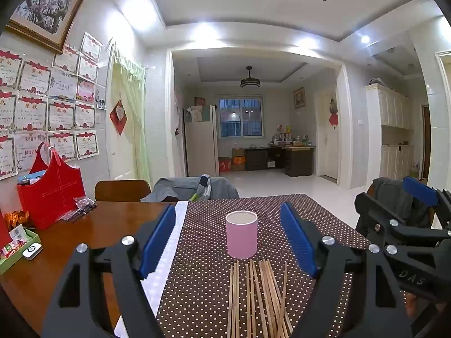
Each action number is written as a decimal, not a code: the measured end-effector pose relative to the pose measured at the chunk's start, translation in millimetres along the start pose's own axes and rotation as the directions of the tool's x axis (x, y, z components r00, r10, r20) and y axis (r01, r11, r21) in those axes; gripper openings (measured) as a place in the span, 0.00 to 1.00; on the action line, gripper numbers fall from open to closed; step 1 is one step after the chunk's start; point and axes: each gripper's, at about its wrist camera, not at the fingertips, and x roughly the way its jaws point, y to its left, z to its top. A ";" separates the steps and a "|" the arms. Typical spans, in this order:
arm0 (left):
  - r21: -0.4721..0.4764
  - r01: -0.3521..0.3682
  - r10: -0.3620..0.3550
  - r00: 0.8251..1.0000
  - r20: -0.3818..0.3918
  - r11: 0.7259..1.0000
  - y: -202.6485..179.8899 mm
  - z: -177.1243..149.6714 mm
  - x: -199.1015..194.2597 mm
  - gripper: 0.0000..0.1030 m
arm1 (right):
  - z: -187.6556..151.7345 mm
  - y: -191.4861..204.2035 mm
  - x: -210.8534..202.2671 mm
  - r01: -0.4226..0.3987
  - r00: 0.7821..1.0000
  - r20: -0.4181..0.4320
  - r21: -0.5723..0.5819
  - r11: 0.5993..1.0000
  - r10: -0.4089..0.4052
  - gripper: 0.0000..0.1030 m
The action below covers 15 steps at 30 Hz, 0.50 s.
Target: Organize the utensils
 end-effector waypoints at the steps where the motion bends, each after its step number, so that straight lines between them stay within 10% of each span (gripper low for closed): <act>1: -0.001 0.000 0.000 1.000 -0.001 1.000 0.0 0.0 0.0 0.73 | 0.0 -0.1 0.3 0.000 1.000 -0.001 0.000 1.000 0.000 0.94; 15: -0.001 0.001 -0.001 1.000 -0.001 1.000 0.1 0.0 0.1 0.73 | -1.2 -1.1 2.9 -0.003 1.000 -0.005 0.002 1.000 0.003 0.94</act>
